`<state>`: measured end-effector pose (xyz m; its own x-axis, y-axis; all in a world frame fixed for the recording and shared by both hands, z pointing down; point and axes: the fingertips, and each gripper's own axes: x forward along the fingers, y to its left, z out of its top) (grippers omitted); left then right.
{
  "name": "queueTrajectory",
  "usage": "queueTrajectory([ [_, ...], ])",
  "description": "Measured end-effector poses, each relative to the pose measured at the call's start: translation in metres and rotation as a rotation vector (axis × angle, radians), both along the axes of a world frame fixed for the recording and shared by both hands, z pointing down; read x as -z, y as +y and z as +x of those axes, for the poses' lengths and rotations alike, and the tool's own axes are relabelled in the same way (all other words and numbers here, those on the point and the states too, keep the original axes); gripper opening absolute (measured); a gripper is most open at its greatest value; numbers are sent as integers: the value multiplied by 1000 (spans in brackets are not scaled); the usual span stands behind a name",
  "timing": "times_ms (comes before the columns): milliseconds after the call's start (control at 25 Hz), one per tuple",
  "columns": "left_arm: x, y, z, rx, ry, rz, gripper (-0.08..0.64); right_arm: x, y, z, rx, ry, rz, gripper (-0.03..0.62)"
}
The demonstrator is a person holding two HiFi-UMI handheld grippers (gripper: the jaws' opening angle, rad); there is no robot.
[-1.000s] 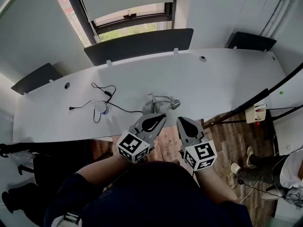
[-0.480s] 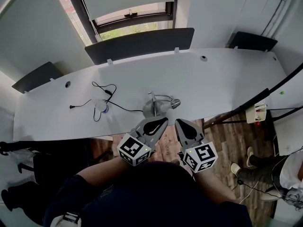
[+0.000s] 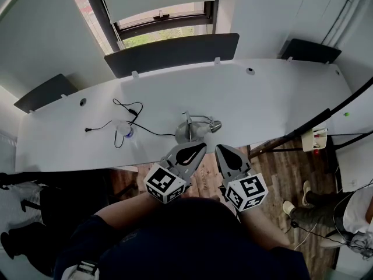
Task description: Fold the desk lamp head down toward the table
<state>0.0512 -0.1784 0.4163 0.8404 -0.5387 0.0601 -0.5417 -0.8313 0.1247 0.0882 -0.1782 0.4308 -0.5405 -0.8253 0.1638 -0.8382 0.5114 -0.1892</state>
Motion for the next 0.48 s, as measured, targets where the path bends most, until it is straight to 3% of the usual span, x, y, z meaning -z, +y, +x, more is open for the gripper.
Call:
queueTrajectory([
  [480, 0, -2, -3, 17, -3, 2, 6, 1, -3, -1, -3, -8, 1, 8],
])
